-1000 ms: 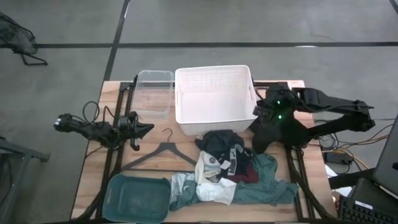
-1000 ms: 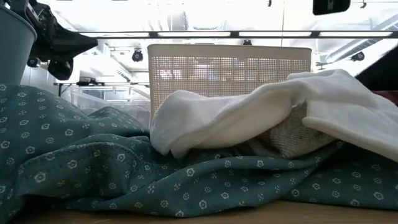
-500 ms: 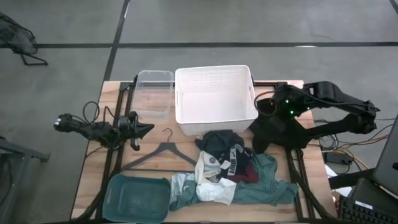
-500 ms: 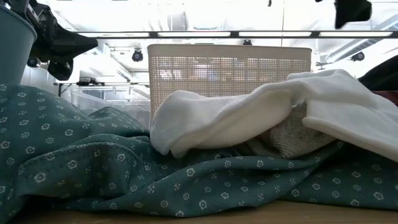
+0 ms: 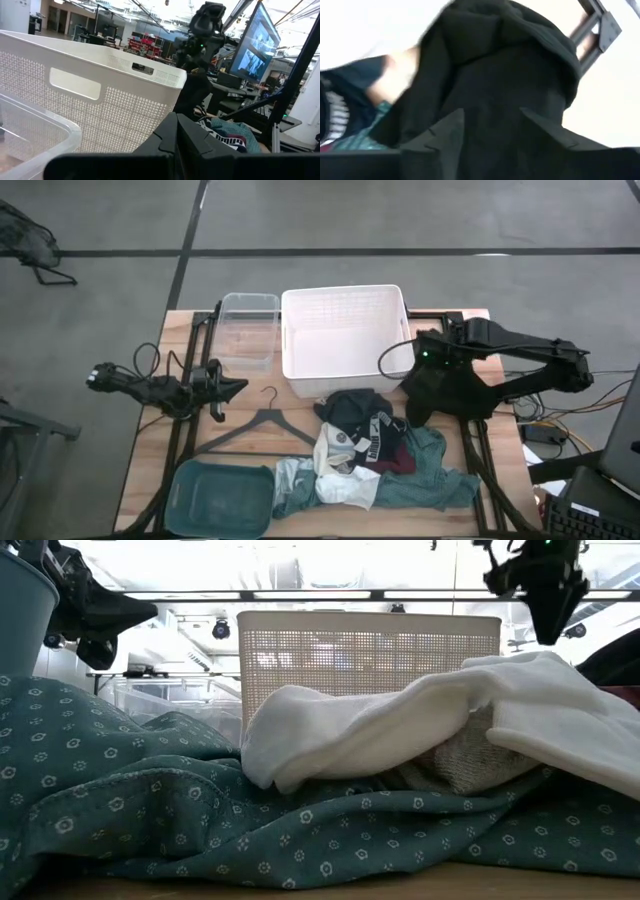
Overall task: Pick & Place Cloths
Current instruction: Put the black t-shirt into the white bin
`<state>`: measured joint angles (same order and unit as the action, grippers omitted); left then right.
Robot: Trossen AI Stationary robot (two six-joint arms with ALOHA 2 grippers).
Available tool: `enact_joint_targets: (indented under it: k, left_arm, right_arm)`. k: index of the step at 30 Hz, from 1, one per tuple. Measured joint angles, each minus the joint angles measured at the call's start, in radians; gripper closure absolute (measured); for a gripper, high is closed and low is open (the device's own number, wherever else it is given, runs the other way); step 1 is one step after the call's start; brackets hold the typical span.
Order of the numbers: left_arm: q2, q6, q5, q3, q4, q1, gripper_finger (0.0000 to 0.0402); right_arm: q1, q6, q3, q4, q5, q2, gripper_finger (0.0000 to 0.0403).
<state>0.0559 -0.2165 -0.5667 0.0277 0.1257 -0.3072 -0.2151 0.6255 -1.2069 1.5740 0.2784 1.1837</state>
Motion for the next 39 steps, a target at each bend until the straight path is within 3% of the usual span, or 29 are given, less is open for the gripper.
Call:
enact_joint_targets:
  k: [5,11,18,23,29,33,39]
  left_arm:
    - [0.0,0.0,0.0,0.0,0.0,0.0,0.0392]
    - [0.0,0.0,0.0,0.0,0.0,0.0,0.0392]
    - [0.0,0.0,0.0,0.0,0.0,0.0,0.0392]
    - [0.0,0.0,0.0,0.0,-0.002,0.0,0.0392]
    - [0.0,0.0,0.0,0.0,-0.002,0.0,0.0392]
    - [0.0,0.0,0.001,0.0,-0.003,0.0,0.0392]
    - [0.0,0.0,0.0,0.0,-0.003,0.0,0.0392]
  right_arm:
    - [-0.037,-0.003,0.057,-0.004,0.016,0.078,0.0147]
    - [-0.044,-0.095,0.15,-0.013,0.034,0.141,0.0129]
    - [-0.043,-0.121,0.177,-0.006,0.059,0.116,0.0149]
    - [-0.042,-0.143,0.076,0.0,0.031,0.037,0.0167]
    - [-0.051,-0.016,-0.01,-0.002,0.129,-0.058,0.0182]
    - [-0.118,0.042,-0.022,0.0,0.137,-0.099,0.0188]
    - [-0.259,-0.001,0.026,-0.001,0.055,-0.084,0.018]
